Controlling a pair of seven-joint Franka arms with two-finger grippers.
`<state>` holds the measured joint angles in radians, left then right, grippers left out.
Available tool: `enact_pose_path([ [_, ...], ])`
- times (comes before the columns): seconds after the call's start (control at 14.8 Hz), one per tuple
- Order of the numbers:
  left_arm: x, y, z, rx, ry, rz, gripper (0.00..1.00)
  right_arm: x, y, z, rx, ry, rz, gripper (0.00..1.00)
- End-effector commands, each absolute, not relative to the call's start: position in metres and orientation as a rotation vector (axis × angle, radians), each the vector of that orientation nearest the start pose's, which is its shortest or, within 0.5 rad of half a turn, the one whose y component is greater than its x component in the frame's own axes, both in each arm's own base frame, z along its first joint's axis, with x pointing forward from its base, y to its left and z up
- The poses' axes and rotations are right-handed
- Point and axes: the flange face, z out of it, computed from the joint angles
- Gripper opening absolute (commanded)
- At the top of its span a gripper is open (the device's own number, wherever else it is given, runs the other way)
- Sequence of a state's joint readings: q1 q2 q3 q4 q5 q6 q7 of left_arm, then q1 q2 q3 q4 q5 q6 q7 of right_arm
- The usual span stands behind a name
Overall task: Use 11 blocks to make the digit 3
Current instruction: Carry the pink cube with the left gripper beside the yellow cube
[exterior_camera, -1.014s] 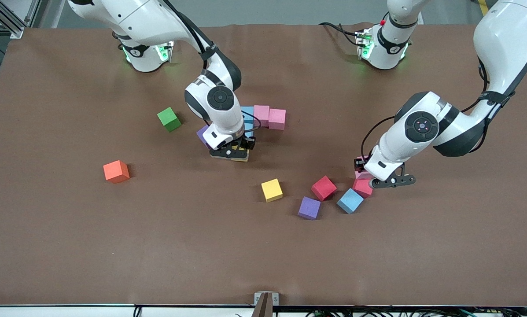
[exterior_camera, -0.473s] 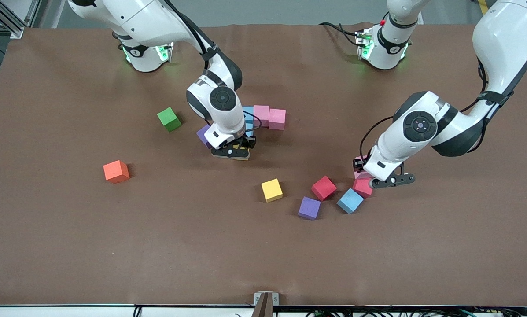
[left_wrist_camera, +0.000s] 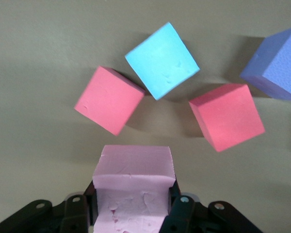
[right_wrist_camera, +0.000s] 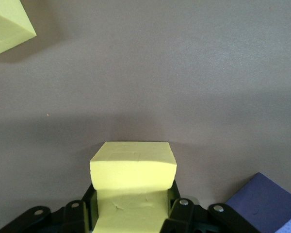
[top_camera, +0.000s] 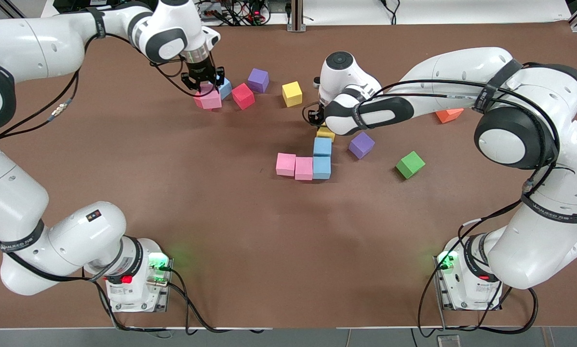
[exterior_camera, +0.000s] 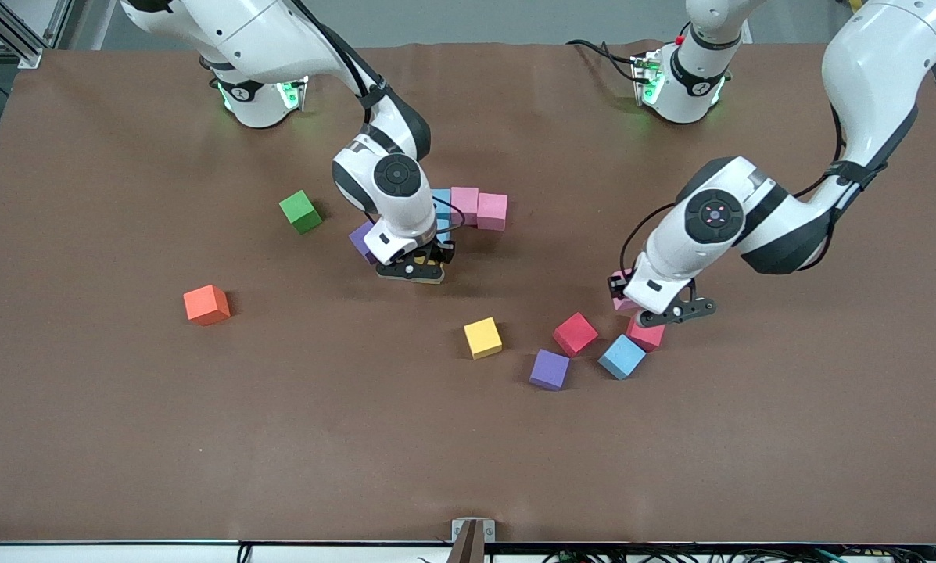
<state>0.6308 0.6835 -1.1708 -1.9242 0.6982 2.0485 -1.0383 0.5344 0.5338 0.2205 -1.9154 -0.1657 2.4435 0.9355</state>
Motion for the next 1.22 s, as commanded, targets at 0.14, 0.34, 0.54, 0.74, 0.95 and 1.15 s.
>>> enact_pose_path([
  [0.14,0.539,-0.266,0.312,-3.076,-0.363,0.078,0.48,0.457,0.435,0.215,-3.140,0.112,-0.034,0.02],
  [0.34,0.522,-0.296,0.308,-3.045,-0.513,0.073,0.48,0.456,0.439,0.212,-3.140,0.104,-0.030,0.02],
  [0.54,0.502,-0.334,0.293,-2.970,-0.718,0.082,0.48,0.455,0.442,0.213,-3.139,0.100,-0.031,0.02],
  [0.74,0.500,-0.359,0.280,-2.868,-1.004,0.053,0.49,0.453,0.443,0.213,-3.141,0.090,-0.030,0.02],
  [0.95,0.496,-0.372,0.282,-2.766,-1.295,0.030,0.49,0.453,0.443,0.213,-3.142,0.083,-0.029,0.02],
  [1.15,0.495,-0.381,0.287,-2.677,-1.511,0.016,0.49,0.451,0.443,0.212,-3.150,0.081,-0.020,0.02],
])
